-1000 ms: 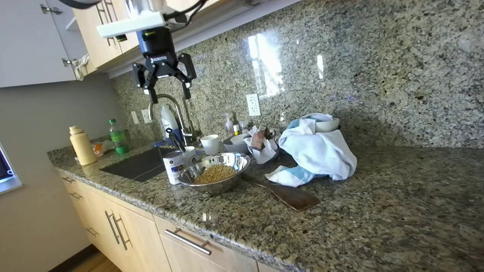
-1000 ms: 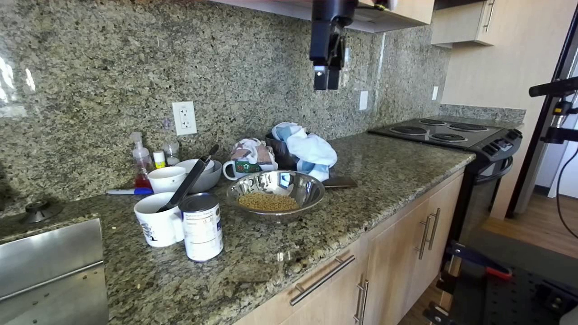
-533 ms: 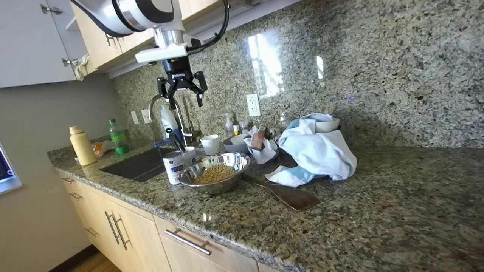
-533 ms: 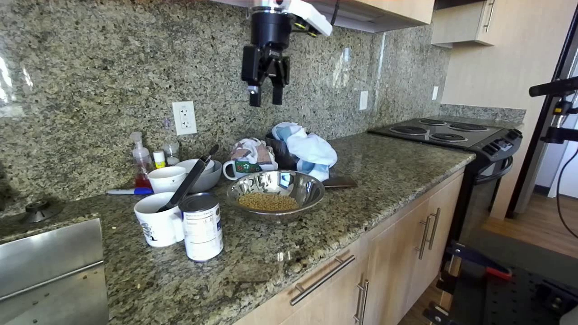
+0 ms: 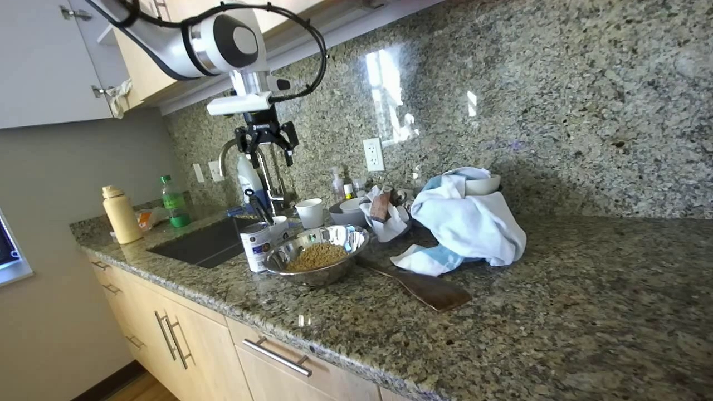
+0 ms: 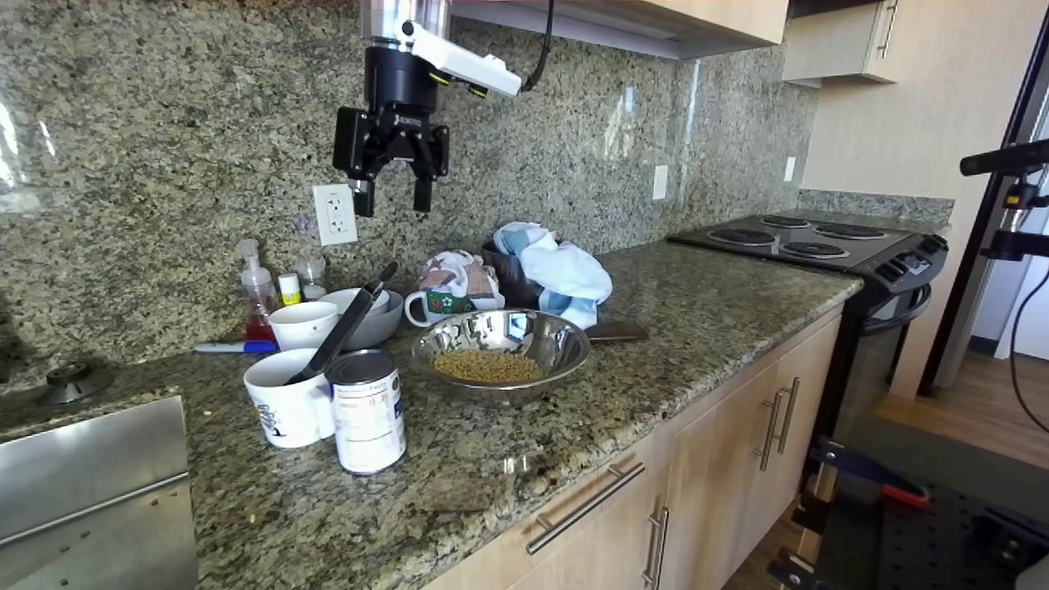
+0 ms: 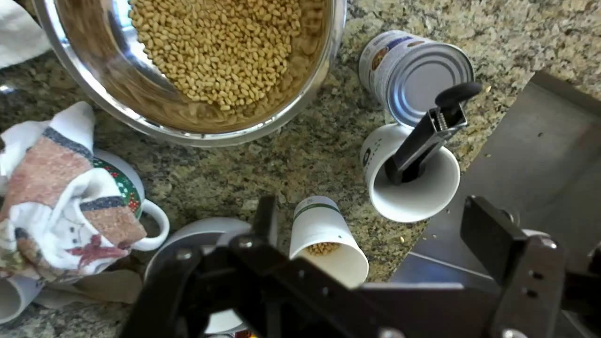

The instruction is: Pour some contents from the cup into the bowl

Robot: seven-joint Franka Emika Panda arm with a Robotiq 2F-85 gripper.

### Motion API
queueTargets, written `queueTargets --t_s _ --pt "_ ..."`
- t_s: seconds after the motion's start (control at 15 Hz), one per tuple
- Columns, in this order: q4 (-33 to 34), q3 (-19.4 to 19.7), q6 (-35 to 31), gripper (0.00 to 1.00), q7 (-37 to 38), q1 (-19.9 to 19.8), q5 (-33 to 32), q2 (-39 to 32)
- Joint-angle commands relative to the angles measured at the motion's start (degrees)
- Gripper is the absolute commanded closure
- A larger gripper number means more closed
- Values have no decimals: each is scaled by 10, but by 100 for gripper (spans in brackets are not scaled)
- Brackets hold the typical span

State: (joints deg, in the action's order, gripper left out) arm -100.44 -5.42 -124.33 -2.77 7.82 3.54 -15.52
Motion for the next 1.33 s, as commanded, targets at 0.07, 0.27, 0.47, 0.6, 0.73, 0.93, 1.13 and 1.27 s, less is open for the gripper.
queueTargets --t_s 0.07,0.27,0.47,0.6,0.73,0.93,1.13,1.27 --pt "32 -1 -50 0 84 14 -4 -49" --pt "42 5 -73 0 151 23 -1 -74" --pt "44 9 -84 0 203 28 4 -93" --pt "33 4 -75 0 185 23 1 -85" --pt "33 4 -75 0 187 23 1 -90" --pt "34 4 -75 0 187 23 1 -90" --pt "50 6 -83 0 206 20 17 -109" --pt "66 15 -100 0 245 26 19 -130"
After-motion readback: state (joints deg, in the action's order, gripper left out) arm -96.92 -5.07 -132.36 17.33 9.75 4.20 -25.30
